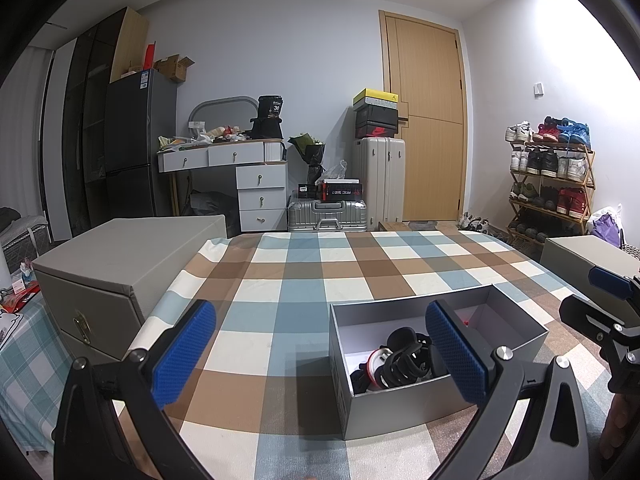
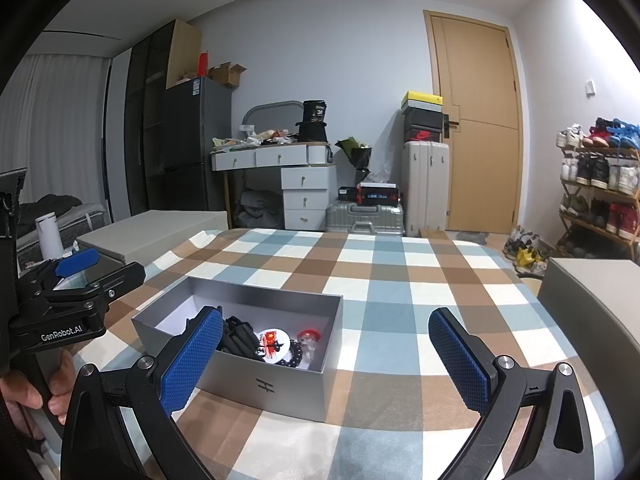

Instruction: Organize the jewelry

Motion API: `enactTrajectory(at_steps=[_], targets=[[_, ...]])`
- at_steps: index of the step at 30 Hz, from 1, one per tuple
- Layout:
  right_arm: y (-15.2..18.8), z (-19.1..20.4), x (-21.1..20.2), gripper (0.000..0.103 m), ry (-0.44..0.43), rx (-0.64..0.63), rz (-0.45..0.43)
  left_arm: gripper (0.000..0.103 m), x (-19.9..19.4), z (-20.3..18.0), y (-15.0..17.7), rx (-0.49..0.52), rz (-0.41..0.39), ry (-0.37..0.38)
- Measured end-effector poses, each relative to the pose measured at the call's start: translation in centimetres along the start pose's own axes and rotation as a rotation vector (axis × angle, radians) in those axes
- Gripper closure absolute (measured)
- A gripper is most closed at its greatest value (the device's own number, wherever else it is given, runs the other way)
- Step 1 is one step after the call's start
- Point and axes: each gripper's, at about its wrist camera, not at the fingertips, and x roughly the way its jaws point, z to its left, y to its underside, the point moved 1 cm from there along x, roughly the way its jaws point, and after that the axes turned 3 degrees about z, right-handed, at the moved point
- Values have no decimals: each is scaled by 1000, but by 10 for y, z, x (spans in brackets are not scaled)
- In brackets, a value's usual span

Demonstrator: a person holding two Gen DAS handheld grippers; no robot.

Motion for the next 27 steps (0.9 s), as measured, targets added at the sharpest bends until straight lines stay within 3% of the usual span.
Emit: enactTrajectory(at_steps=[27], targets=[[0,0,0,0,0,1,0,1,2,-1,0,0,1,2]])
